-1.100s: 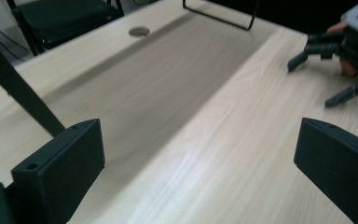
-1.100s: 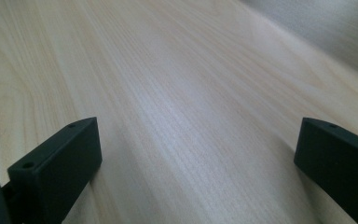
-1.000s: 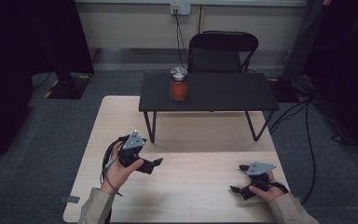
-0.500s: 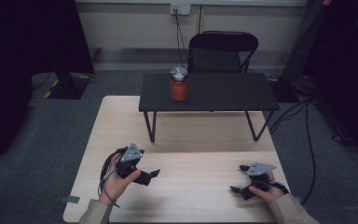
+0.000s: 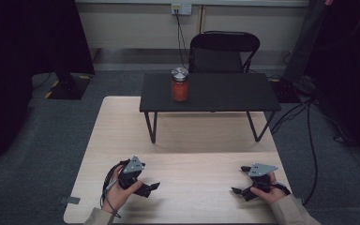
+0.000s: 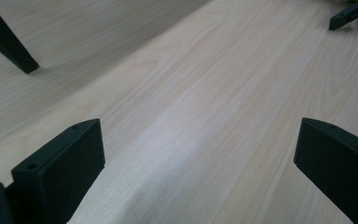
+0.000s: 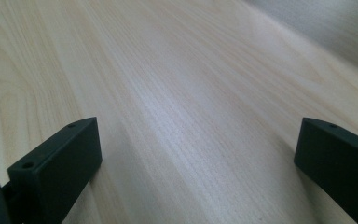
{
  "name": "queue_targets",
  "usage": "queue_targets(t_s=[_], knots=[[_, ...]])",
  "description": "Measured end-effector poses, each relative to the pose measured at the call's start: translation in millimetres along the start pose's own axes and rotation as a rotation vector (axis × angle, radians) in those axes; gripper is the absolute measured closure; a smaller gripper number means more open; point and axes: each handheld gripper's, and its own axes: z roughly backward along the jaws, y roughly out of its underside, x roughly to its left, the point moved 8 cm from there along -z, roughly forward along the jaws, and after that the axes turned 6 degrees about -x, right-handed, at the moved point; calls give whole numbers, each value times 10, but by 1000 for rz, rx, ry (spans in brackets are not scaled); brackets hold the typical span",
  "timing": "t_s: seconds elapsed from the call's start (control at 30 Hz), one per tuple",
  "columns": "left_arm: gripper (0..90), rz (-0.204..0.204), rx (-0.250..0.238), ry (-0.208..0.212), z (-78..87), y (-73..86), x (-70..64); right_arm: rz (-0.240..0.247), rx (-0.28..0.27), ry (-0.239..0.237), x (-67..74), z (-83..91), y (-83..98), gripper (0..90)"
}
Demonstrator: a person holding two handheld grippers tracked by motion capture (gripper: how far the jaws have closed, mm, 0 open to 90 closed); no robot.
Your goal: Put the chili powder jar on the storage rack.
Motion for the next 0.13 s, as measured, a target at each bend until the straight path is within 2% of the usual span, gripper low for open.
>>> queue_targets(t_s=[0.13], knots=[[10,-8,-25,-5,10,12,7,0,-2,0,1,1,5,0]])
